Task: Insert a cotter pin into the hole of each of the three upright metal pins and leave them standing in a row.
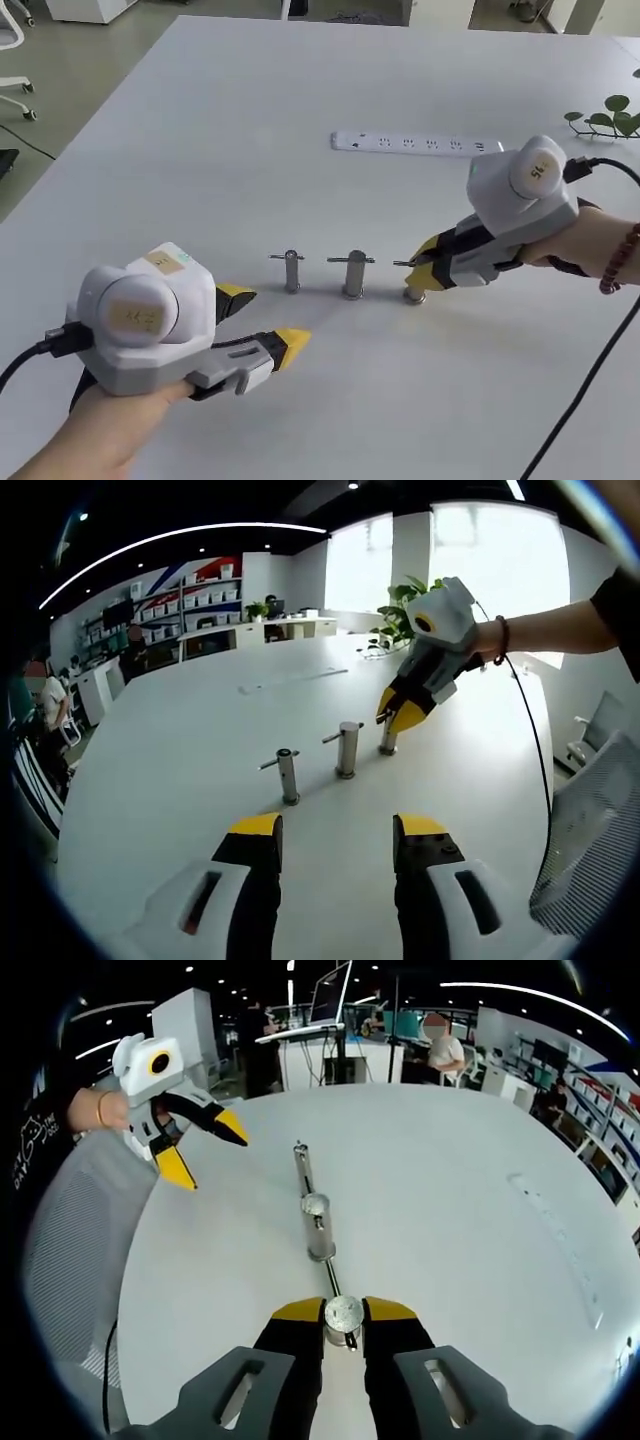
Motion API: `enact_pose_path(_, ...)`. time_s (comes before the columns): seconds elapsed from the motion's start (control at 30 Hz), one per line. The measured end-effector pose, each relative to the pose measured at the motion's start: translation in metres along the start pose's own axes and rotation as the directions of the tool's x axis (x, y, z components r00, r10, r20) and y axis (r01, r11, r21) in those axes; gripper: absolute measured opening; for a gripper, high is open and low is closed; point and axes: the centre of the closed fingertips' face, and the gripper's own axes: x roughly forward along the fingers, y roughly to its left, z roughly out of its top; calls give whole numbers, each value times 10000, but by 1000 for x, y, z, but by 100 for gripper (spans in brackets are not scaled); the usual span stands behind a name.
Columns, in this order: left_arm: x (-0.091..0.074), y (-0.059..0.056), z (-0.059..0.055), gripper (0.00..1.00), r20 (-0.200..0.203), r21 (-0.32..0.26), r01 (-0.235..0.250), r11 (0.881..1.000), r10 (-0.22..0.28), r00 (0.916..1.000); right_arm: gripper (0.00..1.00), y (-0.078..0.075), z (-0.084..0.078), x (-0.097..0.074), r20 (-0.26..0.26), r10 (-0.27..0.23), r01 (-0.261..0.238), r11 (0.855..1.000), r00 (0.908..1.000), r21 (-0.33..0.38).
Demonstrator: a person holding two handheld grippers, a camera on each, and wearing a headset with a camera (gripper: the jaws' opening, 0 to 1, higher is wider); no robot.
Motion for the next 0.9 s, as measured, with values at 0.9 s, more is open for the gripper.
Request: enact_pose_path(0.9,-8,8,10,46,112,-228,-240,9995,243,9996,37,3,12,-27,639,-1300,1167,9767,9895,1802)
